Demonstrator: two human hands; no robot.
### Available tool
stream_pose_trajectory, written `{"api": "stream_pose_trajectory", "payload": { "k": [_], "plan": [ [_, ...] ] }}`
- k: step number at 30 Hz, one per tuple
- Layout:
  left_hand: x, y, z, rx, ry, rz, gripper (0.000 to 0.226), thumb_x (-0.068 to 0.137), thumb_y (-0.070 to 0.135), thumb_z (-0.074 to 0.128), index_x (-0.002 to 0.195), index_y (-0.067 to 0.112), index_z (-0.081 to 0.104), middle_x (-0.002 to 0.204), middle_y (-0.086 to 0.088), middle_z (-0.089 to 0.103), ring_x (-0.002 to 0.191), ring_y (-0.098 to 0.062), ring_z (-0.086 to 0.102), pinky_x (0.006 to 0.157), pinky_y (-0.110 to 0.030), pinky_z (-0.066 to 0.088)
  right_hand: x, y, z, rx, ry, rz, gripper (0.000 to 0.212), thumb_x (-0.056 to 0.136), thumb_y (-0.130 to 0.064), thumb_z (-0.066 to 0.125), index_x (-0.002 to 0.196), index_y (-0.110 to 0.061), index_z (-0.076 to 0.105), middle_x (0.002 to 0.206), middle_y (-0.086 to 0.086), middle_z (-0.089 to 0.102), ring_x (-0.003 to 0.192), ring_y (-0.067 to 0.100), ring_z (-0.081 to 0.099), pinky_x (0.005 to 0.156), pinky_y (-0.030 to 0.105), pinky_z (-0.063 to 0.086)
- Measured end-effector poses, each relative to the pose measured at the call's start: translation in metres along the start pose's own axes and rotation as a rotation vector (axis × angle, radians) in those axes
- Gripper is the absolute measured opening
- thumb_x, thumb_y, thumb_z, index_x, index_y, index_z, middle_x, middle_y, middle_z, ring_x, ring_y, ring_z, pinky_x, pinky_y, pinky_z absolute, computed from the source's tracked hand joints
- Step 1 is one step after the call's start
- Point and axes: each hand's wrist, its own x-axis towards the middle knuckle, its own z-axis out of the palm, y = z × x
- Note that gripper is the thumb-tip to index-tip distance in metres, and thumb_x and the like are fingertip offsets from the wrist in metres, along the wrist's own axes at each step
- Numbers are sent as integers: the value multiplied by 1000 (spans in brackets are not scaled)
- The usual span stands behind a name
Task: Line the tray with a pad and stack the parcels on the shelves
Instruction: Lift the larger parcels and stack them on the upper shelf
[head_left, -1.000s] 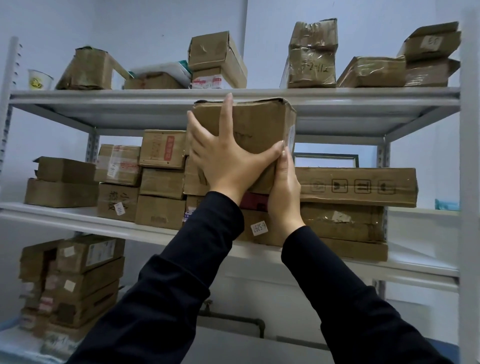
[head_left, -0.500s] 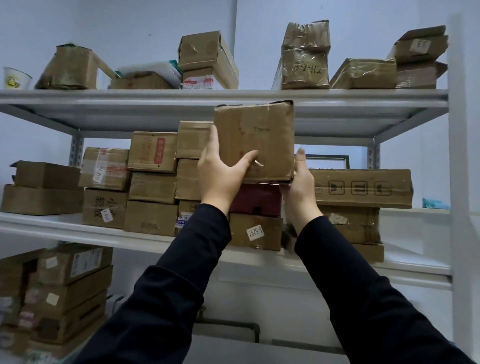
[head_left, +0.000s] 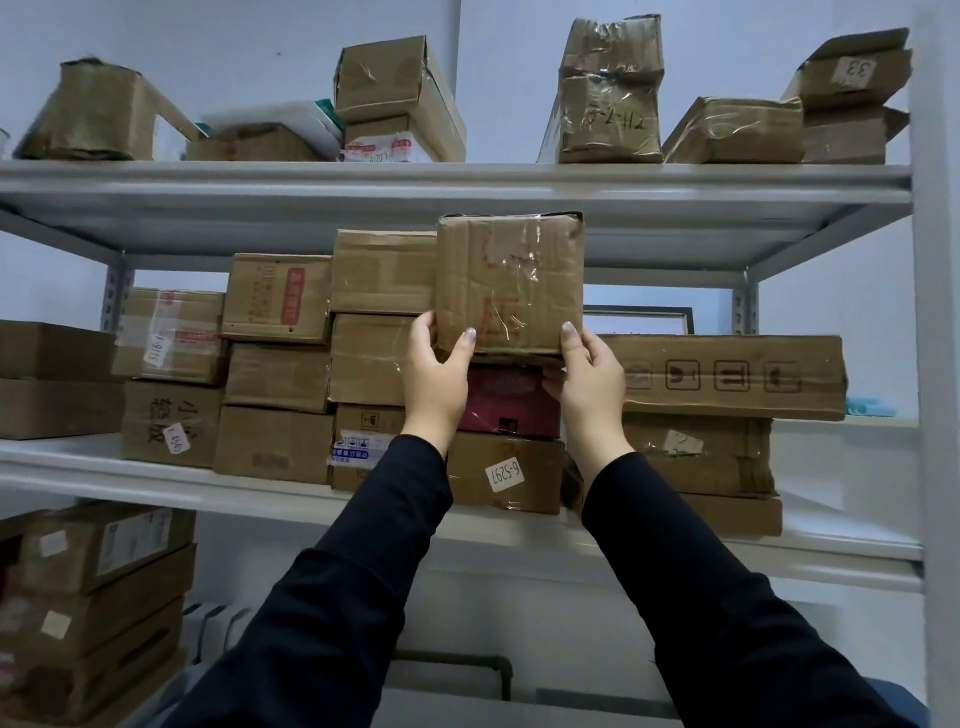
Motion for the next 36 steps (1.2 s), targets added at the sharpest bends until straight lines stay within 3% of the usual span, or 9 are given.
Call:
{"api": "stream_pose_trajectory", "payload": {
  "k": [2,5,7,10,15,18,23,29,36],
  "plan": [
    [5,-7,3,25,26,6,54,95,27,52,143,12,34,149,-4,35,139,-17,29,101,-20,23,3,3,2,-69,65,-75,44,96,-39,50,134,-17,51,128,2,55,113,12,53,100,42,47],
    [13,-16,5,64,55,5,51,95,28,52,142,13,38,145,-5,39,135,-17,33,99,-19,24,5,3,7,-209,141,-248,36,98,-20,49,134,-22,50,122,2,43,87,-2,48,79,3,41],
    [18,-21,5,92,62,3,49,95,27,53,141,13,41,141,-6,42,131,-16,37,97,-18,26,6,4,11,-307,136,-336,37,97,-7,48,132,-16,53,118,6,41,80,-3,46,70,-4,34],
    [25,-32,7,147,55,7,45,95,20,51,139,13,44,137,-9,45,128,-18,41,95,-17,27,8,19,17,-409,88,-354,41,95,5,42,132,-8,54,131,14,40,109,15,49,84,0,27],
    [27,-43,11,157,45,3,39,97,12,45,136,9,47,137,-9,47,124,-14,44,89,-9,27,3,44,20,-509,18,-340,55,92,11,37,143,-9,40,155,11,20,145,19,18,98,-2,12],
    [25,-48,15,138,77,24,38,98,9,42,135,5,48,136,-10,48,110,-5,44,83,-3,25,-1,51,23,-566,-9,-345,58,93,8,37,147,-14,33,160,7,8,146,18,12,94,-7,7],
    [21,-49,22,83,102,13,39,97,6,39,135,4,47,136,-10,46,99,0,39,79,-2,25,-4,56,27,-739,-18,-338,64,94,1,38,152,-19,19,161,6,-6,141,28,21,109,30,25],
    [17,-45,21,28,76,-28,41,97,6,39,137,7,45,139,-6,44,101,-1,40,83,-7,29,-6,53,31,-758,-109,-271,69,95,-1,39,153,-16,5,158,10,-21,144,34,11,113,31,17],
    [-4,-52,15,-19,130,-70,35,94,4,40,126,11,53,125,-2,48,85,5,47,74,-4,37,-34,64,21,-595,-19,-277,56,91,-4,46,145,-8,28,156,11,8,144,25,10,115,28,10]
  ]
}}
